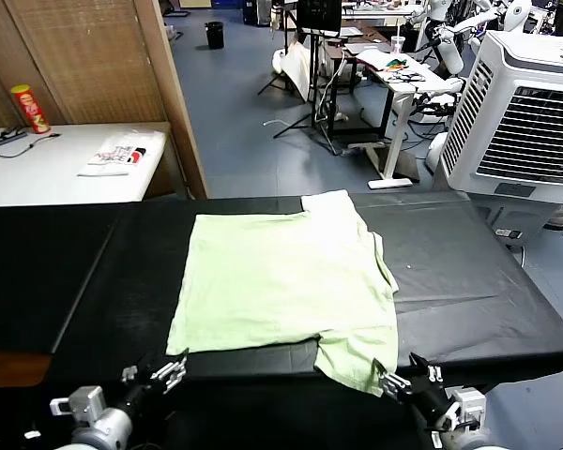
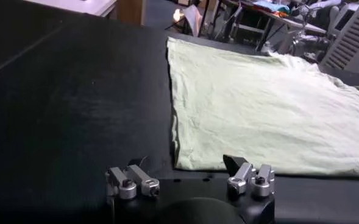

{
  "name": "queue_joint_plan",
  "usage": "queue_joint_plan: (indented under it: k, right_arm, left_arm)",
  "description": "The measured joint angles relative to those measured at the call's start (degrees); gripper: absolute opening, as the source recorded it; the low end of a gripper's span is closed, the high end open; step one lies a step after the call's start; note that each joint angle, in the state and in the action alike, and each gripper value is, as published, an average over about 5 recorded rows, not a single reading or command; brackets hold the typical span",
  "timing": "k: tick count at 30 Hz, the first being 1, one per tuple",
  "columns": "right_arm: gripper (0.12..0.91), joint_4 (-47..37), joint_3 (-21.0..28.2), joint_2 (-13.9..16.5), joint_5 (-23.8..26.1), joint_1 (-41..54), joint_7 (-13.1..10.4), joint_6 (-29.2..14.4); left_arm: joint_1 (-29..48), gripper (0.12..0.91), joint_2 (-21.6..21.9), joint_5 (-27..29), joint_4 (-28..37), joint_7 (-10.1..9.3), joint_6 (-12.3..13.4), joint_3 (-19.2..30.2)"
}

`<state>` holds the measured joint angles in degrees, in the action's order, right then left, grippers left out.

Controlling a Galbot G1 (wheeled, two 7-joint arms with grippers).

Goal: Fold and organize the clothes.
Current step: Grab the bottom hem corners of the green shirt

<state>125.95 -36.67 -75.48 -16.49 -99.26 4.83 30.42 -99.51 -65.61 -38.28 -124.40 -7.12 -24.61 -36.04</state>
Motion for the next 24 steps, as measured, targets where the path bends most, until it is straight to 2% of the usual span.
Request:
queue_joint_plan:
  k: [3,8,11,13,16,20,22,24]
  right_arm:
    - [0.662,-0.2,0.2,-0.3,0.5,0.0,-0.4,0.0]
    - [0.390,-0.4,0.5,-0.8,1.0,-0.1,-1.1,0.3]
    - [0.226,-0.3,0.8,-1.2,1.5,-0.5,-1.2,0.5]
    - [0.152,0.0,1.1,-1.4,1.8,-0.8,-1.3,0.5]
    - [0.122,0.7,1.3,-1.8,2.0,-1.3,-1.4,0.5]
    - [0.122,2.1,0.8,-2.3,2.2,-2.3,-1.8,0.5]
    - [0.122,3.2,0.3,-2.6,2.2,-3.2,-2.1,0.7]
    - [0.122,4.8,-0.1,-2.8,2.1,-4.4,-2.4,0.8]
  left_arm:
    - [0.2,0.798,-0.1,0.8,0.1,0.44,-0.4,0.1]
    - [1.0,0.791,-0.7,1.2,0.9,0.02,-0.4,0.6]
    - [1.1,0.707,-0.8,0.9,1.3,-0.35,-0.4,0.6]
    - [1.0,0.598,-0.9,0.9,1.3,-0.47,-0.3,0.5]
    - [0.5,0.432,-1.0,1.2,1.0,-0.62,-0.4,0.6]
    - [-0.6,0.215,-1.3,1.6,-0.1,-0.62,-0.6,0.9]
    - [-1.3,0.147,-1.5,1.8,-0.8,-0.63,-0.8,1.0]
    - [-2.0,0.128,-1.8,1.6,-1.7,-0.94,-0.9,0.8]
